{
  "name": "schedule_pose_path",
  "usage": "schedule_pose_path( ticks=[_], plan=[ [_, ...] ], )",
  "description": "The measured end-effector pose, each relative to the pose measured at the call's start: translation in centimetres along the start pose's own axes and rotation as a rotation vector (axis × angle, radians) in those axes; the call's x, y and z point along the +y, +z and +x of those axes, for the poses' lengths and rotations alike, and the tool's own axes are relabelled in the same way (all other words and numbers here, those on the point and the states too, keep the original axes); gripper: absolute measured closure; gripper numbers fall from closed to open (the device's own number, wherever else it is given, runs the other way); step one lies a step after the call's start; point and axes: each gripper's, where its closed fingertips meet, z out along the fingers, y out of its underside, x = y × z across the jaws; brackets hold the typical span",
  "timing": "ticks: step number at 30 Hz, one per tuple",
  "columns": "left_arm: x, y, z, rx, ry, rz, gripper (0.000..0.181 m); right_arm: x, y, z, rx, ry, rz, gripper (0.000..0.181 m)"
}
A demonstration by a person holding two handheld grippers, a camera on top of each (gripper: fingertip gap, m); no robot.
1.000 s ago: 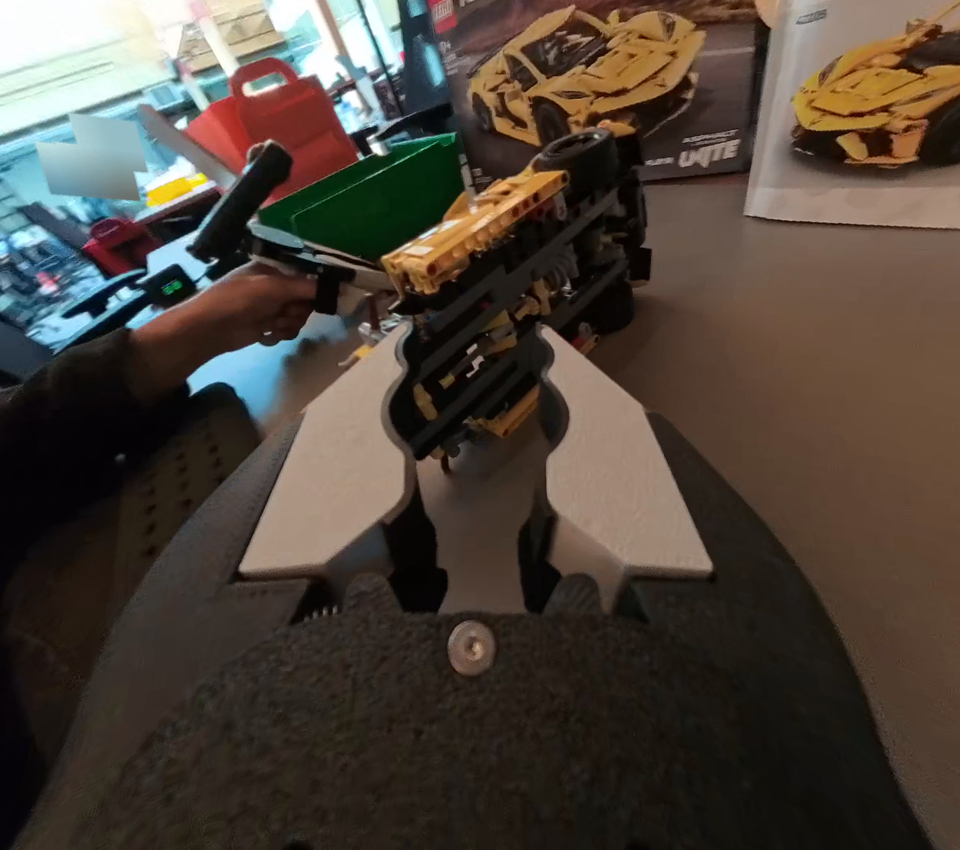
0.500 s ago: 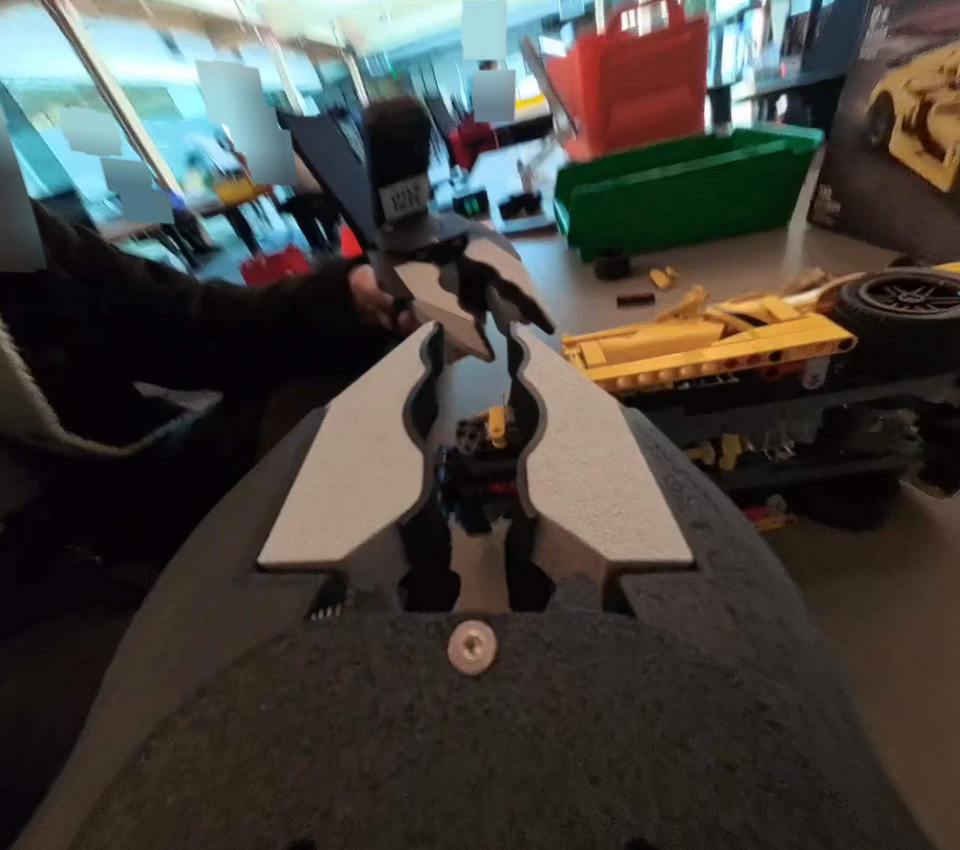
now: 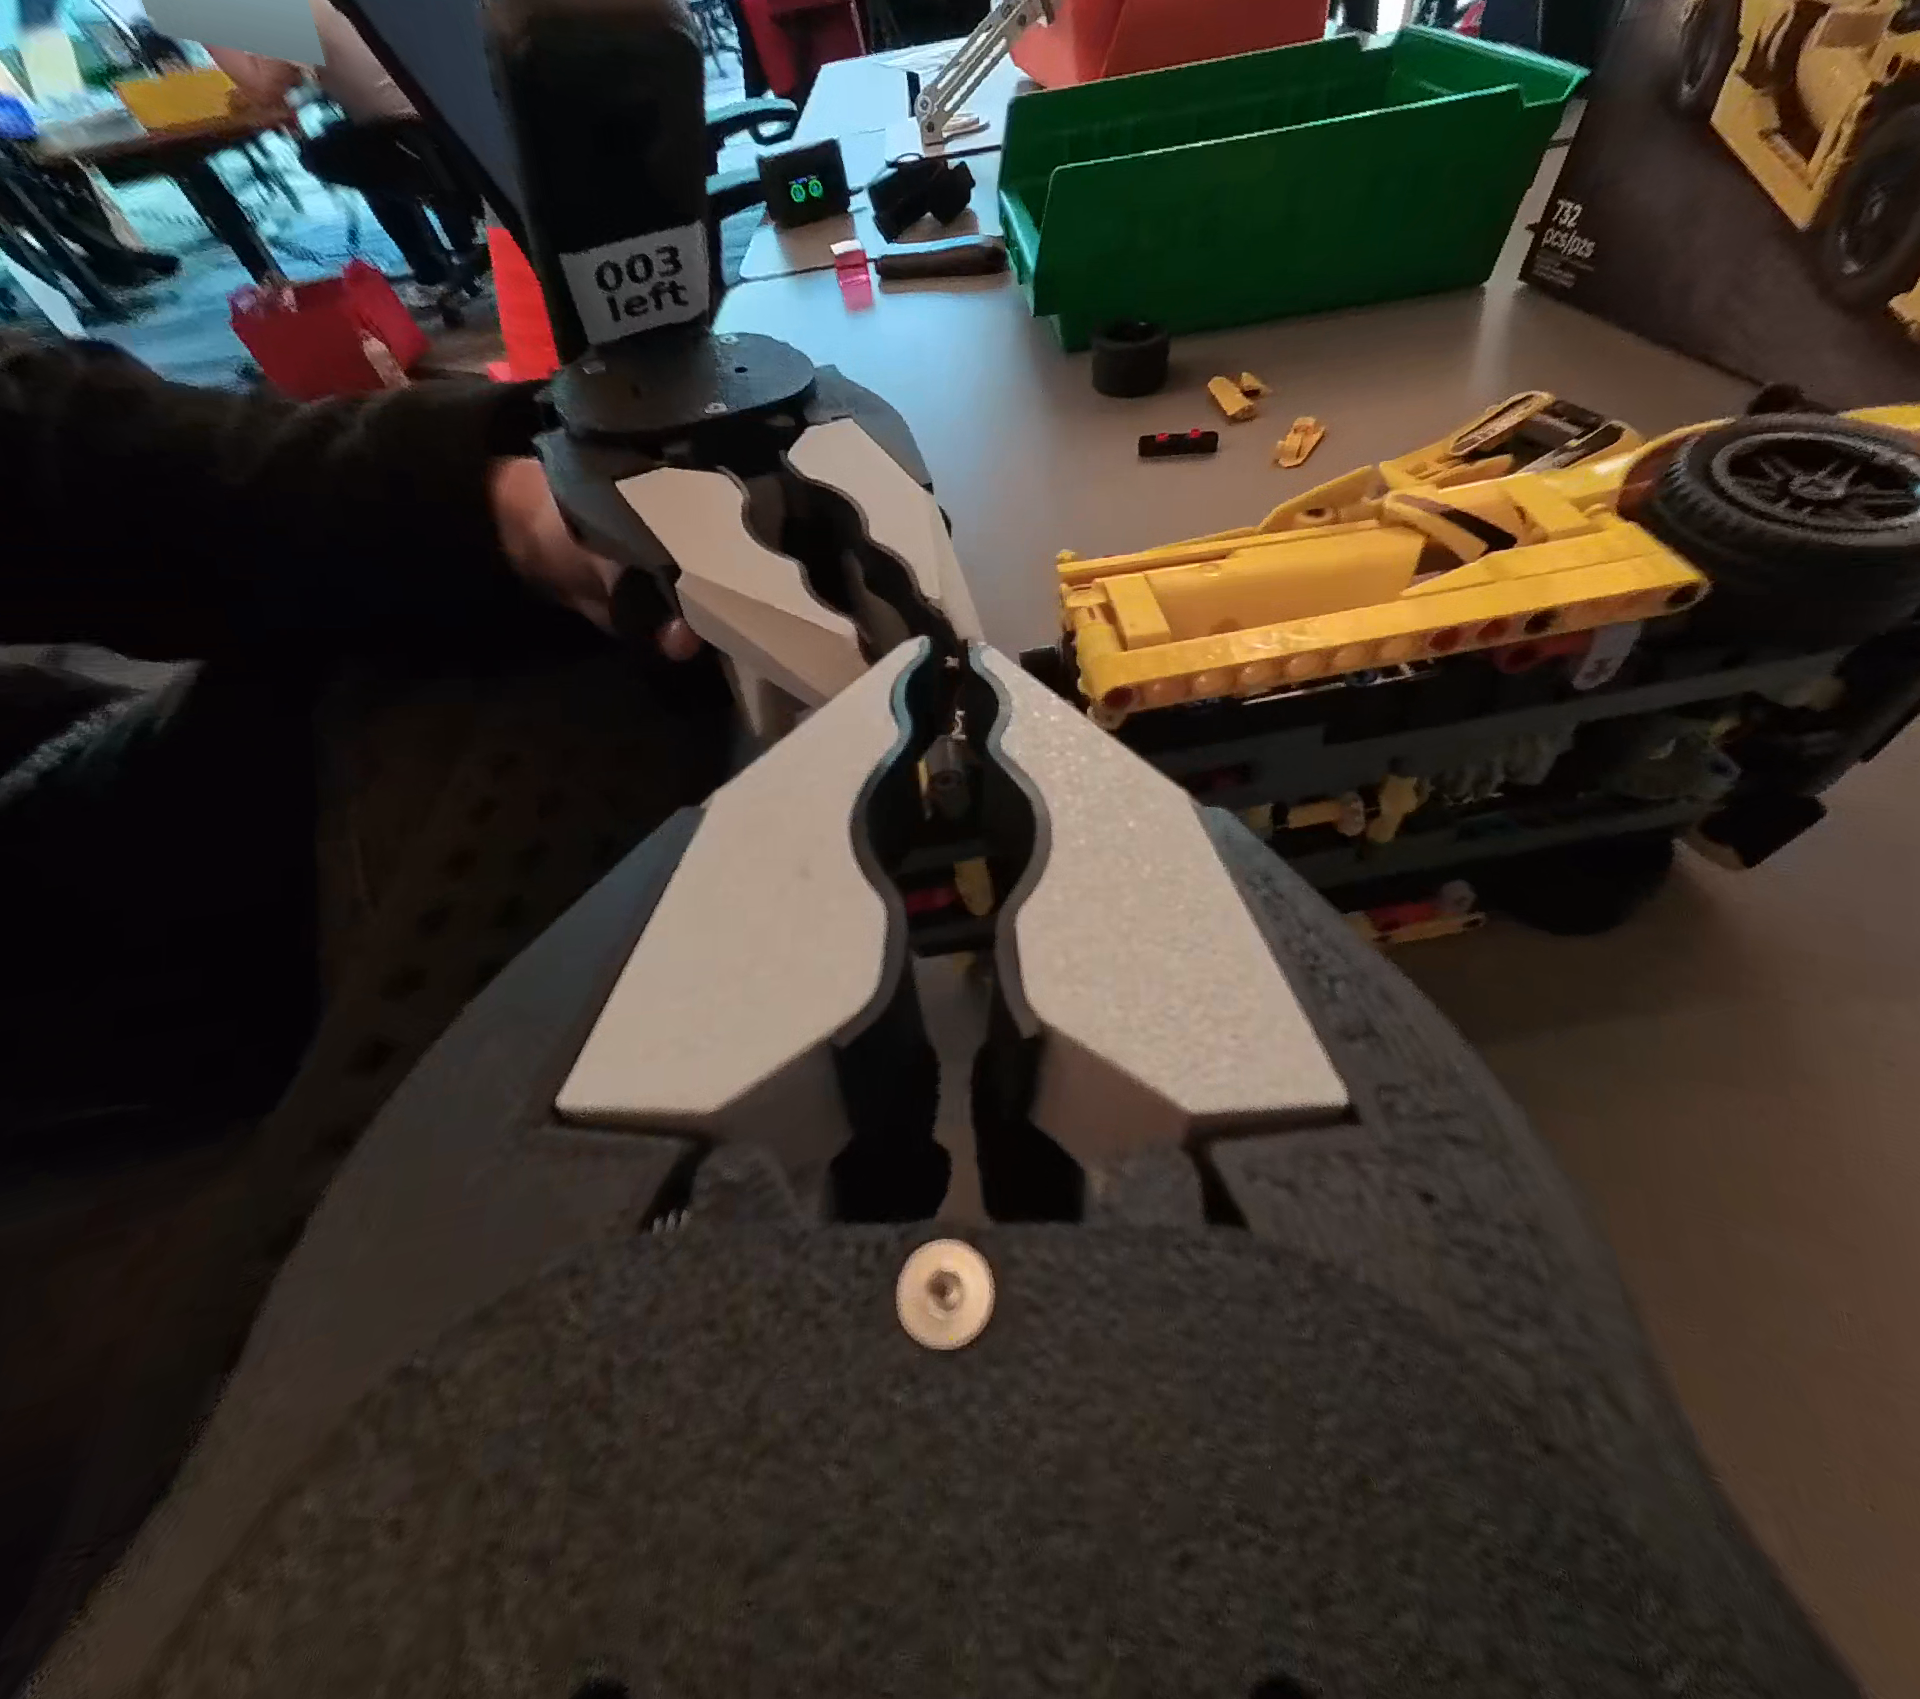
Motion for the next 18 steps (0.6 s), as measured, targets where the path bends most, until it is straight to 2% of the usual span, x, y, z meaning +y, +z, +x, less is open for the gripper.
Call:
schedule_pose_path(
  ticks=[5,13,18],
  plan=[
    [0.00,0.16,0.10,-0.004,0.015,-0.003,0.167,0.27,-0.28,0.15,0.057,-0.072,-0.041,0.178],
    [0.06,-0.06,-0.01,0.015,-0.039,-0.007,0.167,0.42,0.15,0.08,0.045,-0.018,-0.056,0.177],
    [-0.01,-0.05,0.01,0.003,0.014,-0.008,0.171,0.08,0.08,0.31,0.059,0.004,0.000,0.179]
  ],
)
